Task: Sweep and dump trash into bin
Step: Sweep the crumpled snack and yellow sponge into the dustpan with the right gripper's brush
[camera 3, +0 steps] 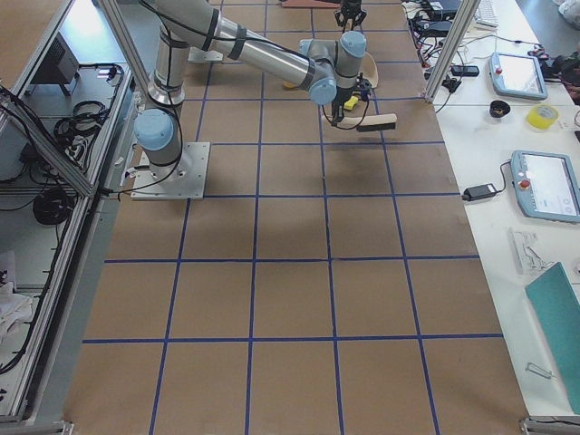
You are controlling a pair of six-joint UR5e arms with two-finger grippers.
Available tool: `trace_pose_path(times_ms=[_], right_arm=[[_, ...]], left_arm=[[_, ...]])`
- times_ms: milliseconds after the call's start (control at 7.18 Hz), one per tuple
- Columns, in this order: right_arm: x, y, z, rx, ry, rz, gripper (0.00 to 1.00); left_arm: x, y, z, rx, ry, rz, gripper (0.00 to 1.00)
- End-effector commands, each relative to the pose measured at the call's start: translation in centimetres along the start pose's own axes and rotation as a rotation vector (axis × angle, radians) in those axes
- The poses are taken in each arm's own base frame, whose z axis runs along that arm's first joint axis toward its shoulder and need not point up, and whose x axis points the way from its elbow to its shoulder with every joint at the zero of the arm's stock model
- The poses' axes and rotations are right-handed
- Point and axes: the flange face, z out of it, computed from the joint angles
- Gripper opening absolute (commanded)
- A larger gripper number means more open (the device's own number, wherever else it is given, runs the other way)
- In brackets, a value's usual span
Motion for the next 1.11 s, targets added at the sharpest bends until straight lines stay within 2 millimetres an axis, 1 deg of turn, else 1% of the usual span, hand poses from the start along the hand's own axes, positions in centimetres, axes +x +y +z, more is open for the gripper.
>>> trace_pose_path(times_ms=[0, 139, 279, 418, 557, 697, 836, 975], right_arm=[[-7.1, 2.4, 1.5, -0.038, 0.013, 0.044, 0.0], [-8.2, 2.8, 2.5, -0.054, 0.02, 0.058, 0.0], [-8.3, 2.7, 3.2, -0.064, 0.019, 0.06, 0.0], [-9.4, 2.8, 4.2, -0.081, -0.008, 0.078, 0.0], [-11.6, 3.7, 4.5, -0.084, -0.018, 0.06, 0.0], [-13.5, 4.3, 4.3, -0.08, -0.021, 0.066, 0.0], [-15.9, 5.0, 4.3, -0.092, -0.07, 0.051, 0.0], [-18.4, 4.7, 4.1, -0.085, -0.105, 0.023, 0.0]], left_arm=[[-0.1, 0.7, 0.1, -0.005, 0.0, 0.003, 0.0], [0.0, 1.2, 0.1, -0.005, 0.006, 0.011, 0.0], [-0.1, 1.5, 0.2, -0.005, 0.006, 0.012, 0.0], [-0.1, 1.7, 0.2, -0.005, 0.008, 0.011, 0.0], [0.0, 1.7, 0.2, -0.007, 0.009, 0.012, 0.0], [-0.1, 1.8, 0.2, -0.007, 0.01, 0.014, 0.0], [-0.1, 2.0, 0.2, -0.007, 0.01, 0.015, 0.0], [-0.1, 2.0, 0.1, -0.011, 0.013, 0.015, 0.0]])
